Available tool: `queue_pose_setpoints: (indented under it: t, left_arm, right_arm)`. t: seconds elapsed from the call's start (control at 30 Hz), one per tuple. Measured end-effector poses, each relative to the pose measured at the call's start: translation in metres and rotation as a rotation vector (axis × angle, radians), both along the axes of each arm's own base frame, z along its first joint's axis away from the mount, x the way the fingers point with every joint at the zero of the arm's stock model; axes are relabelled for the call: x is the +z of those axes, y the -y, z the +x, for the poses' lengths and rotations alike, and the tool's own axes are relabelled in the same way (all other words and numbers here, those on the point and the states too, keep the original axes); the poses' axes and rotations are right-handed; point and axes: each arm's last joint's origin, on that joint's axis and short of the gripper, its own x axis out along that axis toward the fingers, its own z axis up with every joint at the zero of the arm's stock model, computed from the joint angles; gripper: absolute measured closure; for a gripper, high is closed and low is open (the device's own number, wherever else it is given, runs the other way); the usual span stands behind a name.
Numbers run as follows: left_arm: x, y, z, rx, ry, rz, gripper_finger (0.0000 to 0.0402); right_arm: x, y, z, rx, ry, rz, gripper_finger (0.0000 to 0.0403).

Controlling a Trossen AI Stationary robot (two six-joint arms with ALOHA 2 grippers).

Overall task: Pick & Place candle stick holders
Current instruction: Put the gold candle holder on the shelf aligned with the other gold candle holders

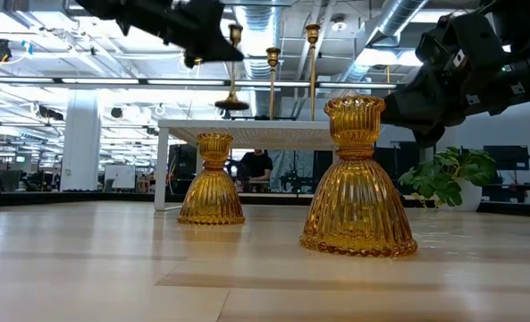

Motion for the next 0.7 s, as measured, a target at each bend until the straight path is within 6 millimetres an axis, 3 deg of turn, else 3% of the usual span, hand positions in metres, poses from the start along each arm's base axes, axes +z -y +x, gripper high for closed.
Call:
queue_pose_setpoints:
  t: [0.3,0.7]
  left_arm:
    - [-0.015,-0.029,0.003,0.019,-0.022,-0.087,0.0386]
    - [-0.025,-0.036,0.014,0.02,-0.039,-0.098,0.0386]
  right_arm:
    - [-0.001,0.0,0.0,-0.001,-0.007,-0.003,0.0393]
    - [-0.001,0.0,0.0,-0.001,-0.008,-0.003,0.0393]
